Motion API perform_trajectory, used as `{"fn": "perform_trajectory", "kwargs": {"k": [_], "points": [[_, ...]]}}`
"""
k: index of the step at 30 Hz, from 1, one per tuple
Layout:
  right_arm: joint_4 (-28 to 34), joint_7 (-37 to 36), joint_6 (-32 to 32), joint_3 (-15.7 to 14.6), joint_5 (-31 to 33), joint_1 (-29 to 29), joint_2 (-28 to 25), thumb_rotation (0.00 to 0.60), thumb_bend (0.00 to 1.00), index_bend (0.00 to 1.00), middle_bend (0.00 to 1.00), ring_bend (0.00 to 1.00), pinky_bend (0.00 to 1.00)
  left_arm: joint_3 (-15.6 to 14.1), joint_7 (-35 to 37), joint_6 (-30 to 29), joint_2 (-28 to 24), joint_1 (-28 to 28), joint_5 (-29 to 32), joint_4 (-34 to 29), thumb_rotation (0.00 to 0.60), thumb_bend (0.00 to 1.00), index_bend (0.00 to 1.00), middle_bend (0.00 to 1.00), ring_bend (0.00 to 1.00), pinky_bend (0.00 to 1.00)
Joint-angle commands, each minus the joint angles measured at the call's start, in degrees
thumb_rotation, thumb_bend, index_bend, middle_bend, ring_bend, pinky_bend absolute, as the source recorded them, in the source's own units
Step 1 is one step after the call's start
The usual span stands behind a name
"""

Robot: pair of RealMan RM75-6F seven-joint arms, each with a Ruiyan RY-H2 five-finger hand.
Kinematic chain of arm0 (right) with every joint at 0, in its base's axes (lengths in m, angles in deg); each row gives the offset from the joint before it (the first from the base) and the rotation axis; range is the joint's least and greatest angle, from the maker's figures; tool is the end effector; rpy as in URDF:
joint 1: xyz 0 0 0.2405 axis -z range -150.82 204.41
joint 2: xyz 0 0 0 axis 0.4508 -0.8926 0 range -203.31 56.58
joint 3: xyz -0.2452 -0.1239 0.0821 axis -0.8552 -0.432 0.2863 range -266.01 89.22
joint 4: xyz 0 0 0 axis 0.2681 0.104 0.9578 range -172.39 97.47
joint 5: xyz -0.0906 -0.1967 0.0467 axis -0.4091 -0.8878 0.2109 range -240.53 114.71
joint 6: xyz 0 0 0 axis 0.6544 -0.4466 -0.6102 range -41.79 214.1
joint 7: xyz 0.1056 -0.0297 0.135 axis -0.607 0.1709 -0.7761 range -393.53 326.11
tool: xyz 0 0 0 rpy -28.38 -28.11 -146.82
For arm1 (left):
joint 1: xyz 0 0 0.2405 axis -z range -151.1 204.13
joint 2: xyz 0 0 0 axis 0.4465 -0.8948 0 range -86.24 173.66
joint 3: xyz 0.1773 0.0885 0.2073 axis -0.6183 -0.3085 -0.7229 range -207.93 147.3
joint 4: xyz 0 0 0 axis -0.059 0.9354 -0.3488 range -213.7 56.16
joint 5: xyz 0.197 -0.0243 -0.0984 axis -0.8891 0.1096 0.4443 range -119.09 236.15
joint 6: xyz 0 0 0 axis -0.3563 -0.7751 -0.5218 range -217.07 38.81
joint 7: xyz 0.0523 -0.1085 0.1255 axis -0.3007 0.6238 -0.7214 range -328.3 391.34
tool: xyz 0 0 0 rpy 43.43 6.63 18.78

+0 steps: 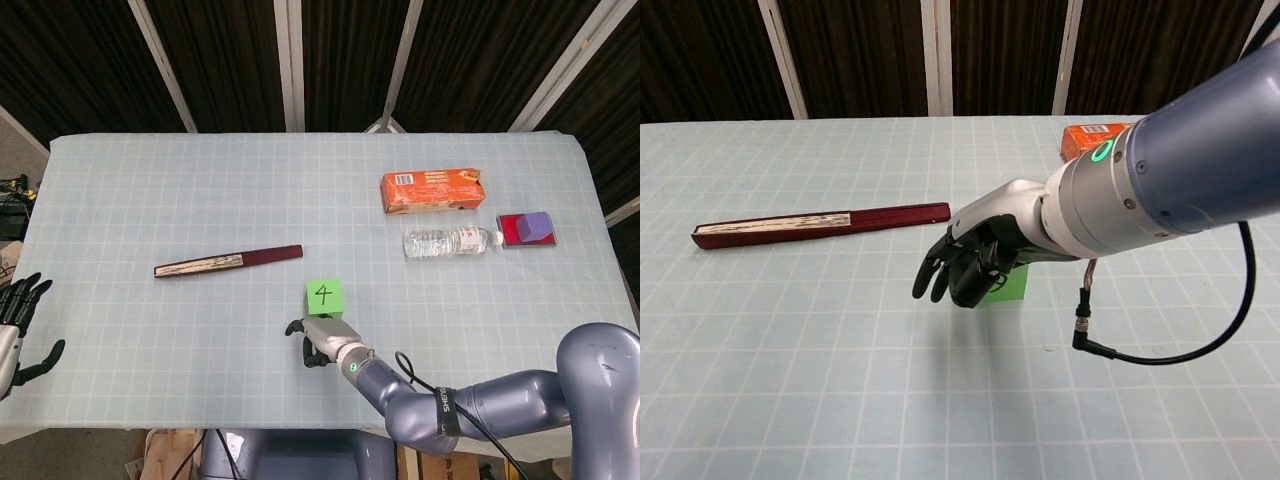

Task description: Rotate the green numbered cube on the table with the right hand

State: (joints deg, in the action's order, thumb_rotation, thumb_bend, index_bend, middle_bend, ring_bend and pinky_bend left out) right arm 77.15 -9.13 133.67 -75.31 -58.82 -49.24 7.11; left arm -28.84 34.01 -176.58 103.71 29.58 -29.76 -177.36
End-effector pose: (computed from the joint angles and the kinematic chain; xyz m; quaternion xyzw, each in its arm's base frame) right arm -0.0056 -0.3251 -0.0655 0.7078 -0.6441 0.2043 0.2059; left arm -0.3245 0.1971 0.1762 -0.5822 -0.4065 -0.4160 0.5682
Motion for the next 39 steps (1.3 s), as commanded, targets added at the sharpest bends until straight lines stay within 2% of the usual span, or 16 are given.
{"fn": "perform_trajectory", "kwargs": {"k": [1,18,24,29,30,31,32,35,39], "points": [[-0.71,-1.85,-0.91,0.5,-1.45,0.85,0.06,0.6,0.99,0.23,0.19,0.16,0.0,0.0,0.08,0.04,-0.01,0.01,0.05,0.02,0.6,0.44,0.09,0.0,0.0,0.04],[-0.55,-6.36,-1.42,-1.21,-5.25,3.07,-2.19,0.6,0.99,0.23,0.19,0.16,0.0,0.09,0.03,-0.11,-0.06,-0.05,0.23,-0.08,0.6,0.44,0.09,0.0,0.0,0.04],[4.95,-7.63,-1.39,-2.06,-6.56,4.73,-7.69,0.6,0.99,0.23,0.2,0.18,0.0,0.09,-0.2,0.01,0.0,0.03,0.26,-0.13,0.6,0.44,0.09,0.0,0.0,0.04],[9.95,-9.21,-1.63,-3.49,-9.32,7.89,-15.49,0.6,0.99,0.23,0.2,0.19,0.0,-0.11,-0.61,-0.2,0.12,-0.11,-0.06,-0.32,0.6,0.44,0.09,0.0,0.0,0.04],[10.76,-9.31,-1.14,-4.01,-10.58,8.76,-16.99,0.6,0.99,0.23,0.2,0.19,0.0,-0.17,-0.67,-0.3,0.11,-0.16,-0.19,-0.38,0.6,0.44,0.09,0.0,0.0,0.04],[11.82,-8.68,4.06,-6.48,-14.81,11.99,-21.02,0.6,0.99,0.23,0.2,0.19,0.0,-0.33,-1.07,-0.6,0.19,-0.29,-0.63,-0.4,0.6,0.44,0.09,0.0,0.0,0.04],[12.49,-8.83,6.34,-7.41,-18.34,14.06,-22.08,0.6,0.99,0.23,0.2,0.19,0.0,-0.4,-1.27,-0.71,0.26,-0.35,-0.77,-0.41,0.6,0.44,0.09,0.0,0.0,0.04],[12.17,-8.8,12.42,-10.31,-29.21,19.73,-22.73,0.6,0.96,0.23,0.2,0.17,0.0,-0.51,-1.81,-0.88,0.44,-0.43,-1.03,-0.45,0.6,0.44,0.09,0.0,0.0,0.04],[8.59,-6.63,22.08,-16.22,-47.56,28.22,-22.4,0.6,0.86,0.21,0.18,0.09,0.0,-0.63,-2.46,-1.08,0.66,-0.52,-1.34,-0.53,0.6,0.44,0.09,0.0,0.0,0.04]]}}
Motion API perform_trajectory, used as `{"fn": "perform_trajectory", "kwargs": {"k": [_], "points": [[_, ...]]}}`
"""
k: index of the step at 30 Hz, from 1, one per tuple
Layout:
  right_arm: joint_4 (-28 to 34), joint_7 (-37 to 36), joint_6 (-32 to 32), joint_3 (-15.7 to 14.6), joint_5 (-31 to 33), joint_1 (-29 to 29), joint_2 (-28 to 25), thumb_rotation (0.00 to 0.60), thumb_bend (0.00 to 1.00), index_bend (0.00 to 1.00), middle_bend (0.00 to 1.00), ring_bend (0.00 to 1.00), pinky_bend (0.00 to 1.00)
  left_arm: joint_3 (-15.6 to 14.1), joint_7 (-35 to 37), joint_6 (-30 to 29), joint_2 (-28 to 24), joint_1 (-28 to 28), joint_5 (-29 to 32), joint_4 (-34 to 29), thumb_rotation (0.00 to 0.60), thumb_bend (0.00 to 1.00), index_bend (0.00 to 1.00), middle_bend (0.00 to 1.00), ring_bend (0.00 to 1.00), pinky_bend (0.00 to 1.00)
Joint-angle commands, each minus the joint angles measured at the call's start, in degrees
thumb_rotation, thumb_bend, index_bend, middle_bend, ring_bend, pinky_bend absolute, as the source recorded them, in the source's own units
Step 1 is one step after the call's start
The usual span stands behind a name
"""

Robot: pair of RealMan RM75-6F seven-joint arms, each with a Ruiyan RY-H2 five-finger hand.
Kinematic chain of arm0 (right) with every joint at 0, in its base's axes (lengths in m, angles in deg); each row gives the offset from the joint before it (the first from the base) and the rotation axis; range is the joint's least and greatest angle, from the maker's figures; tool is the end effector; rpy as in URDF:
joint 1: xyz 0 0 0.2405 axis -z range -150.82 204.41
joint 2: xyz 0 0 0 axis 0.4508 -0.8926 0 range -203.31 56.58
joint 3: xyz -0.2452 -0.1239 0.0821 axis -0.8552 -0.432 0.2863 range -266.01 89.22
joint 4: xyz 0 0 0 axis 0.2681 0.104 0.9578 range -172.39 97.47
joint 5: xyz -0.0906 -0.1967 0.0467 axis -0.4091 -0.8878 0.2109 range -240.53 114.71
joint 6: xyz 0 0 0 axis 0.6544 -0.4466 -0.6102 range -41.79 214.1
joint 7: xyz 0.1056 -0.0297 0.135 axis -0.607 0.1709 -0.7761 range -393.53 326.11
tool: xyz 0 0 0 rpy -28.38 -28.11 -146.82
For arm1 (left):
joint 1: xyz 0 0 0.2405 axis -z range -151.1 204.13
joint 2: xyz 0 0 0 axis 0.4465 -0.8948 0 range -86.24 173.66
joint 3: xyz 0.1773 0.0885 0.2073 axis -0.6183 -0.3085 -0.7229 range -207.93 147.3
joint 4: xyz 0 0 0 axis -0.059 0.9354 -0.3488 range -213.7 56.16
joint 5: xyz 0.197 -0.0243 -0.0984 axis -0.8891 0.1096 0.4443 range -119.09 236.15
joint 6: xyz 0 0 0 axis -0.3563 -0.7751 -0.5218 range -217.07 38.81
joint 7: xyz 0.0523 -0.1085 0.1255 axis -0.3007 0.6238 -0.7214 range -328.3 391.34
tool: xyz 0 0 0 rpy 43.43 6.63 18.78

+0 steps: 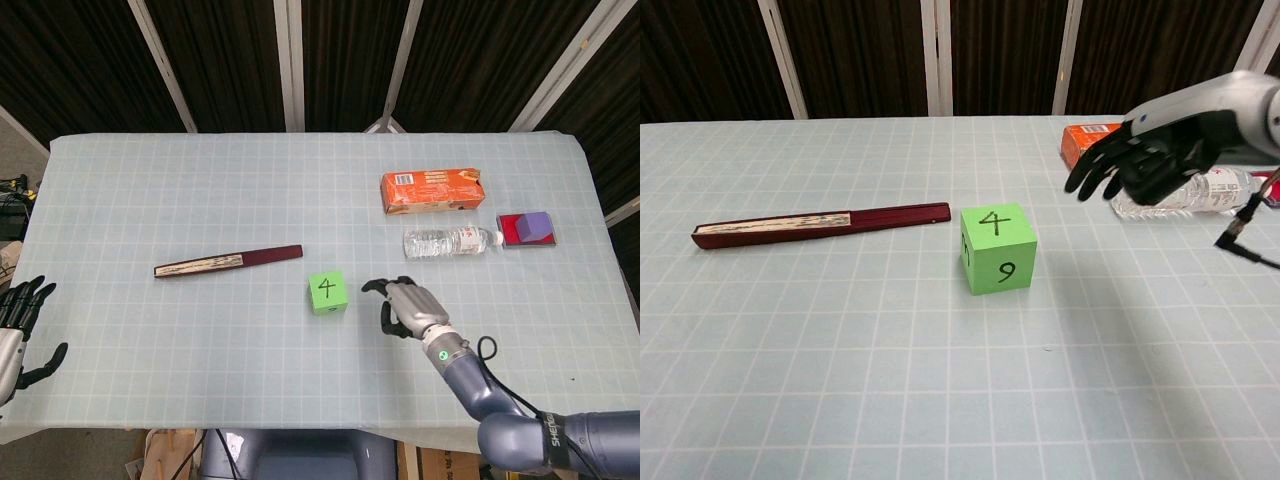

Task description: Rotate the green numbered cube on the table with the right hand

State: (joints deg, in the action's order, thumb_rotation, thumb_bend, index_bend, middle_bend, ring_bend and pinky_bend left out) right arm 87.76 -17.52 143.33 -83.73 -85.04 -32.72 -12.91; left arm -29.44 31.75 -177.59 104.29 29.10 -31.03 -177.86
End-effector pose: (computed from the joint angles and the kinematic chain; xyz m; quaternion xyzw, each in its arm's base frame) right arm -0.1067 -0.3435 0.0591 0.6691 -0.5899 0.2886 0.3478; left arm -0.3199 0.1919 0.1720 -0.5895 -0.3965 -0.4136 0.5695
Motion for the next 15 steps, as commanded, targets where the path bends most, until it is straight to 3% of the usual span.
{"fn": "perform_trajectory", "kwargs": {"k": [1,7,12,13,15], "points": [[-3.32,2.13,15.55,-9.03,-25.74,13.98,-1.77,0.6,0.84,0.2,0.18,0.09,0.0,-0.05,-0.35,-0.09,0.12,-0.04,-0.12,-0.03,0.6,0.44,0.09,0.0,0.0,0.04],[-13.96,0.17,32.26,-13.6,-45.77,26.62,3.72,0.6,0.73,0.14,0.15,0.08,0.0,-0.19,-0.73,-0.35,0.15,-0.2,-0.41,-0.01,0.6,0.44,0.09,0.0,0.0,0.04],[-22.98,-5.42,39.75,-16.78,-56.56,34.59,6.54,0.6,0.73,0.13,0.14,0.07,0.0,-0.31,-0.61,-0.63,-0.02,-0.39,-0.62,0.06,0.6,0.44,0.09,0.0,0.0,0.04],[-26.43,-6.42,42.26,-19.23,-60.13,37.71,7.04,0.6,0.73,0.13,0.14,0.07,0.0,-0.31,-0.61,-0.84,-0.05,-0.48,-0.7,0.09,0.6,0.44,0.09,0.0,0.0,0.04],[-29.85,-7.1,44.11,-20.28,-63.12,40.31,7.86,0.6,0.73,0.13,0.14,0.06,0.0,-0.37,-0.63,-0.9,-0.04,-0.52,-0.83,0.14,0.6,0.44,0.09,0.0,0.0,0.04]]}}
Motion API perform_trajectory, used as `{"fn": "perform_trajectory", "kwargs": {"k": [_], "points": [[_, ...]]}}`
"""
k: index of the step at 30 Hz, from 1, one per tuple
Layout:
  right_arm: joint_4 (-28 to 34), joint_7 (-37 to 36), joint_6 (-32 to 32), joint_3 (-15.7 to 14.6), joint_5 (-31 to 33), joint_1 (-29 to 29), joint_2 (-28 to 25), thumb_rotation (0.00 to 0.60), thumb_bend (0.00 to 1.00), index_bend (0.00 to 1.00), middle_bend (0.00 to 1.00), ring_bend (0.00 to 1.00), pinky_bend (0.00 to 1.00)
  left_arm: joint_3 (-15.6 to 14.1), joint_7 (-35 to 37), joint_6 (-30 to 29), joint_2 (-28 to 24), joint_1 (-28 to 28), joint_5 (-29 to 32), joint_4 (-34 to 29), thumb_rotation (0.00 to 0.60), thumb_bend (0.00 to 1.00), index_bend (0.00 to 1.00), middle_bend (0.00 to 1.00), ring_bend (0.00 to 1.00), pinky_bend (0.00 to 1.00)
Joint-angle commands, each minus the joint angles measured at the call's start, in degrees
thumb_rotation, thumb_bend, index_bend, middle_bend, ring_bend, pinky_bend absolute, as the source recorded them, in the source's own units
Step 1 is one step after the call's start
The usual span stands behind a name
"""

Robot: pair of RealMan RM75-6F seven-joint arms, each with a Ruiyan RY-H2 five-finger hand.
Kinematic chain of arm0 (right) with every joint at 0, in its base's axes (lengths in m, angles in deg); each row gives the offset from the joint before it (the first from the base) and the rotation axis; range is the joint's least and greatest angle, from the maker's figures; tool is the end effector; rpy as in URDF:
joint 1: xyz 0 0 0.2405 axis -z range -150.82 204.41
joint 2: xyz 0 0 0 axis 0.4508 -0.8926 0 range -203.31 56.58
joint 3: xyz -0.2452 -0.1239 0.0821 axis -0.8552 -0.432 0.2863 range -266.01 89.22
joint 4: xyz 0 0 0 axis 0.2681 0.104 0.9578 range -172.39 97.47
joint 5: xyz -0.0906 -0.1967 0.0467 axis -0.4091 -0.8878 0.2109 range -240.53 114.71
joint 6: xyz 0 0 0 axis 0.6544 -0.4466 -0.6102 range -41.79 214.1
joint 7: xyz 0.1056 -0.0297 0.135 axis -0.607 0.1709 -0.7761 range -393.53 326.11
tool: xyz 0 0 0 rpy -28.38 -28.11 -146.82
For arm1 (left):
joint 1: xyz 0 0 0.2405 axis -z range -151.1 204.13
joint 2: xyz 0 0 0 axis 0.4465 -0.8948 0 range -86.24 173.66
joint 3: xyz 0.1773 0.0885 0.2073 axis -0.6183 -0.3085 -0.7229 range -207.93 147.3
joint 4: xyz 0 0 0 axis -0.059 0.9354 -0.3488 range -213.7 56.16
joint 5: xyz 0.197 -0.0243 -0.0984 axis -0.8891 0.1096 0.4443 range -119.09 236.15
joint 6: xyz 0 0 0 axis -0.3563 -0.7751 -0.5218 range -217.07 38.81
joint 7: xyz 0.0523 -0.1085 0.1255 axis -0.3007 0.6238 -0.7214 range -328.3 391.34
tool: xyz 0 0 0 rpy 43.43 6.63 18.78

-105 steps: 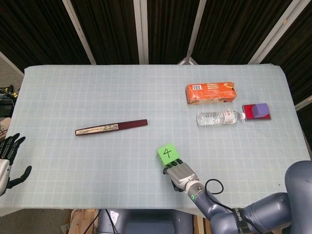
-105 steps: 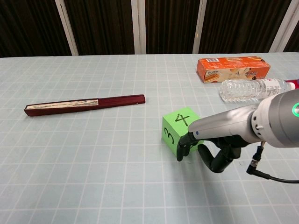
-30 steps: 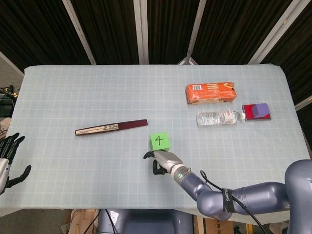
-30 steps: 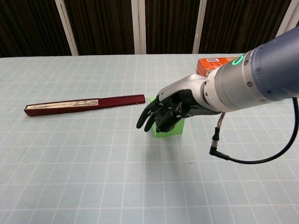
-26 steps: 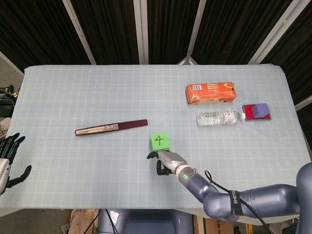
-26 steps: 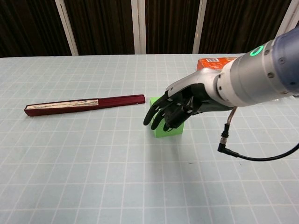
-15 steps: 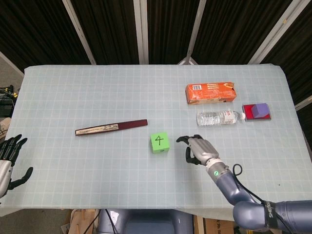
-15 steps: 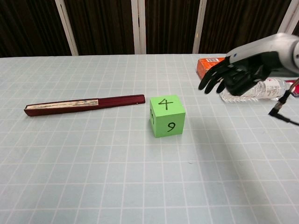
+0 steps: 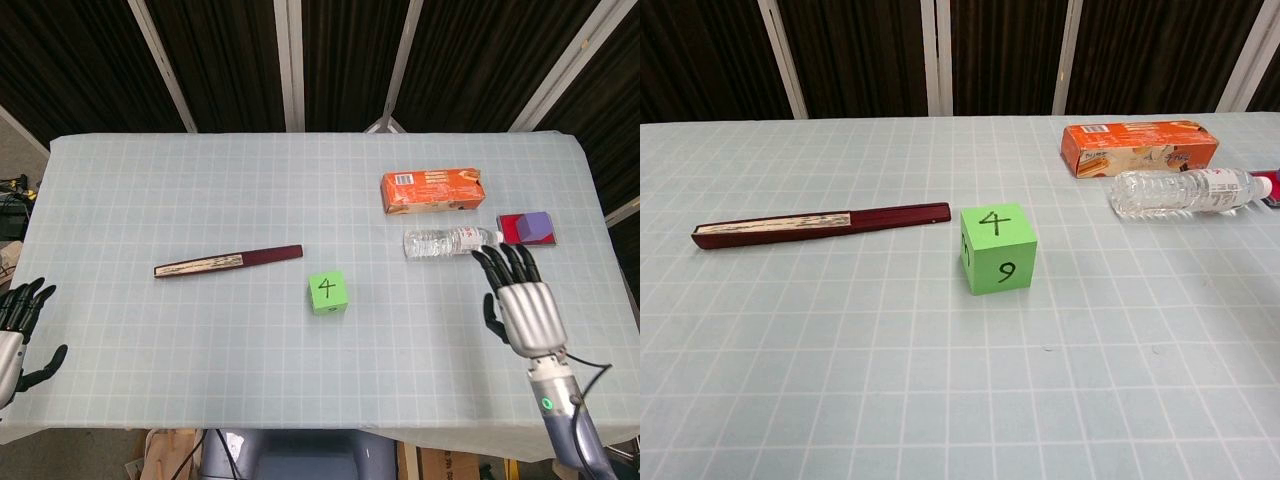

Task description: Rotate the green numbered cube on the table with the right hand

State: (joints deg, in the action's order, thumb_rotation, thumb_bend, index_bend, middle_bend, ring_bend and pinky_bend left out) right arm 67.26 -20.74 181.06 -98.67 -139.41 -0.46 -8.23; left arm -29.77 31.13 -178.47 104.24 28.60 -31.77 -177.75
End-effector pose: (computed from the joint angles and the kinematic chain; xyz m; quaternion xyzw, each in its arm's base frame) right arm -0.2502 -0.2733 0.1405 0.6396 -0.3270 0.4251 0.5507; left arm -0.3196 0.1877 0.1733 -0.5919 -0.3897 -0.4124 0.5725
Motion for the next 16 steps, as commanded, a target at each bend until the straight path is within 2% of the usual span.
{"fn": "perform_trajectory", "kwargs": {"k": [1,4,11,16], "points": [[-10.29,-3.7,6.62,-5.55,-9.4,8.98,3.34,0.6,0.73,0.13,0.14,0.06,0.0,-0.08,-0.02,-0.02,0.02,-0.02,-0.17,0.04,0.6,0.44,0.09,0.0,0.0,0.04],[-11.67,-2.77,7.07,-5.39,-10.51,11.18,3.57,0.6,0.73,0.13,0.14,0.06,0.0,-0.18,-0.04,-0.06,0.05,-0.01,-0.51,0.1,0.6,0.44,0.09,0.0,0.0,0.04],[-13.36,-0.26,7.38,-2.21,-10.95,13.85,3.63,0.6,0.73,0.13,0.13,0.06,0.0,-0.16,0.61,-0.09,0.49,0.27,-1.23,0.55,0.6,0.44,0.09,0.0,0.0,0.04],[-12.35,0.04,5.13,-0.38,-9.43,15.16,3.06,0.6,0.73,0.13,0.13,0.06,0.0,-0.26,-0.9,0.94,1.1,0.69,-1.01,0.49,0.6,0.44,0.09,0.0,0.0,0.04]]}}
